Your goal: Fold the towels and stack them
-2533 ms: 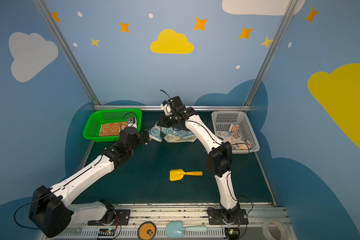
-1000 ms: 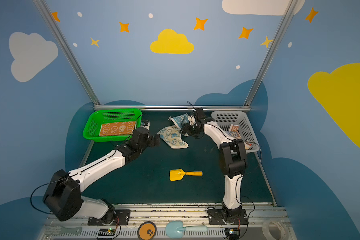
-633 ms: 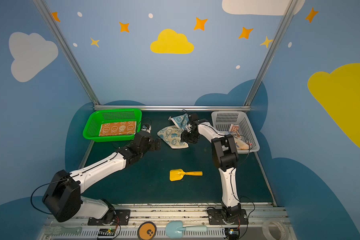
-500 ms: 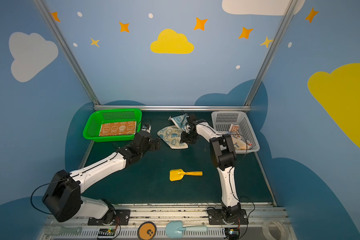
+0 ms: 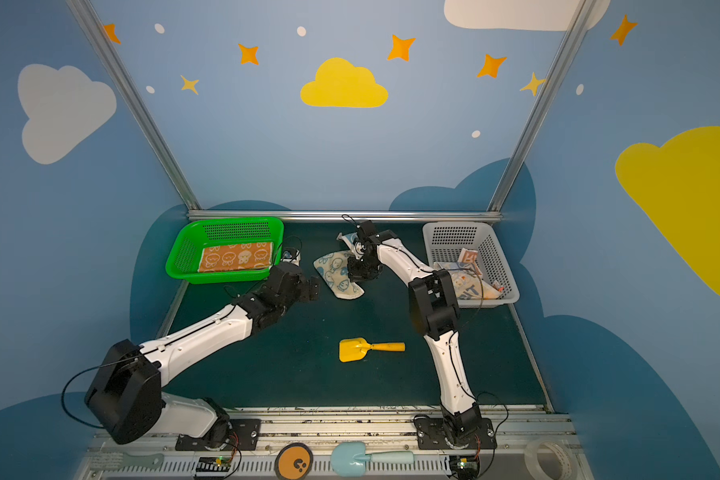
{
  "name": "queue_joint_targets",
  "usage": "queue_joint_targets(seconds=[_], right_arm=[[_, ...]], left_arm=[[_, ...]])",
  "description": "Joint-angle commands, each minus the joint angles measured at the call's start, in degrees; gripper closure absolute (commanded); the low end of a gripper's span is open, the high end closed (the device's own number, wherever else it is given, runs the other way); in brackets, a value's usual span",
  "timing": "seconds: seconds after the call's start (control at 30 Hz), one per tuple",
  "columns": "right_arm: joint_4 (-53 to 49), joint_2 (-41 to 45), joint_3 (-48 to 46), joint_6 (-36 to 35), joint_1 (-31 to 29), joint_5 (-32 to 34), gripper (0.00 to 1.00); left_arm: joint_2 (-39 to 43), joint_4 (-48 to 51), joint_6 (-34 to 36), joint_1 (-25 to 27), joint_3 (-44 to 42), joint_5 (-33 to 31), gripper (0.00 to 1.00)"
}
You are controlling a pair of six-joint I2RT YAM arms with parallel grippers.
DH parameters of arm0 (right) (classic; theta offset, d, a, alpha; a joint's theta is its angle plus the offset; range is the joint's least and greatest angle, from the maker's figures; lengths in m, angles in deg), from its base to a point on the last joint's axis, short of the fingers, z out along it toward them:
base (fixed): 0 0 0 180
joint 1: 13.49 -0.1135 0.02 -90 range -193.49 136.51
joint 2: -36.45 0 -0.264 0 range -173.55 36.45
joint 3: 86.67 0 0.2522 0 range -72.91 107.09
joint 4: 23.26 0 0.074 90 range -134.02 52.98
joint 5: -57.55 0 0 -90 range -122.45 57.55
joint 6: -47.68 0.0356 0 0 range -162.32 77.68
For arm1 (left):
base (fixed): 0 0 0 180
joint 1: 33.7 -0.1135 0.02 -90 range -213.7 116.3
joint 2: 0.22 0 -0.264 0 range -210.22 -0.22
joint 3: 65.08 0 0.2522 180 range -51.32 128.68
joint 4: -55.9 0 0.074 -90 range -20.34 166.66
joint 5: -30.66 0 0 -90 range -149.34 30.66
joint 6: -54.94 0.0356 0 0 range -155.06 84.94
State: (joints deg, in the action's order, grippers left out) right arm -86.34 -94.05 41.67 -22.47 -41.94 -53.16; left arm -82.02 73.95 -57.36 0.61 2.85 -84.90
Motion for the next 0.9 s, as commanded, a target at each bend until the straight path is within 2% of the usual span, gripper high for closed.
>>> queue_joint_targets(seconds=[0.0,0.17,0.3,0.47,0.57,0.73,0.87], right_arm=[[0.46,7.77,-1.90,4.53,3.38,-5.01,1.00],[3.98,7.75,-5.58,10.30,10.58,-8.25,1.00],[-0.07,2.34,-3.11,9.16,12.00,-5.53,1.00],[1.43,-1.07,-3.72,10.59,13.64,-4.55,1.00],[2.65,-0.81,-3.53,11.30,14.03,-6.49,1.00],[2.79,3.43,-2.58,11.31,13.82,-9.43,1.00],[-0.46,8.12,0.75,9.82,12.17,-12.65,1.00]], left_arm=[[0.77,0.63,-0.01,0.15,-0.64,-0.90,0.00],[-0.70,-0.03,-0.42,0.23,-0.57,0.19,0.00],[-2.06,0.23,-0.18,0.31,0.03,1.28,0.00],[-5.29,-1.68,1.46,0.29,0.57,3.24,0.00],[-10.91,-0.22,2.51,0.33,4.42,6.69,0.00],[-20.13,6.98,1.74,-0.51,14.33,7.51,0.00],[-20.79,6.16,0.58,-0.47,15.47,8.77,0.00]])
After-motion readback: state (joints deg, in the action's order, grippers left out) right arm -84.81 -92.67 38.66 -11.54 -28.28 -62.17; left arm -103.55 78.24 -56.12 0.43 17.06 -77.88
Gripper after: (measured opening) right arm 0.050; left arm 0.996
